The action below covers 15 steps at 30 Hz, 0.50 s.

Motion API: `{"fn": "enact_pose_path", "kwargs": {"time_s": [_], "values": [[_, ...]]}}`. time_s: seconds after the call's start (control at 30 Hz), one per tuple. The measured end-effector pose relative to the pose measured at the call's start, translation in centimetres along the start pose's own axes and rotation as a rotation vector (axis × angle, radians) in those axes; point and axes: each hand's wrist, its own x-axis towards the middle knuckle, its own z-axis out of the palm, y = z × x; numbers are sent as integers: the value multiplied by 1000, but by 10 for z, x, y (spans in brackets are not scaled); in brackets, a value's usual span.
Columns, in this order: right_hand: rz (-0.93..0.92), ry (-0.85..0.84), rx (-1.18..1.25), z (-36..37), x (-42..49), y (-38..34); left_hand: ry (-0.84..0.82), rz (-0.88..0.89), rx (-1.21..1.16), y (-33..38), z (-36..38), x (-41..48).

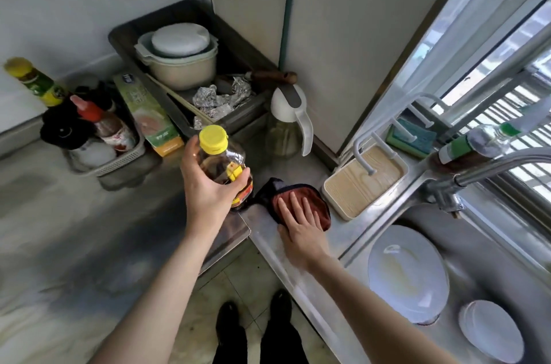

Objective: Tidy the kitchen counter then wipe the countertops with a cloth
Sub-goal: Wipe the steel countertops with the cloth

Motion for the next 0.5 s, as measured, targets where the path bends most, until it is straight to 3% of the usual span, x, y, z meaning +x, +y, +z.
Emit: {"fn": "enact_pose_path", "kwargs": {"time_s": [0.23, 0.37, 0.5], "values": [[-11, 40, 212, -4, 55, -40, -49, 11, -47, -7, -56, 5], [-287, -103, -22, 5, 65, -66, -13, -33, -4, -13, -70, 6], [-176, -72, -127, -14, 106, -58, -9, -65, -31, -18, -77, 2]]}}
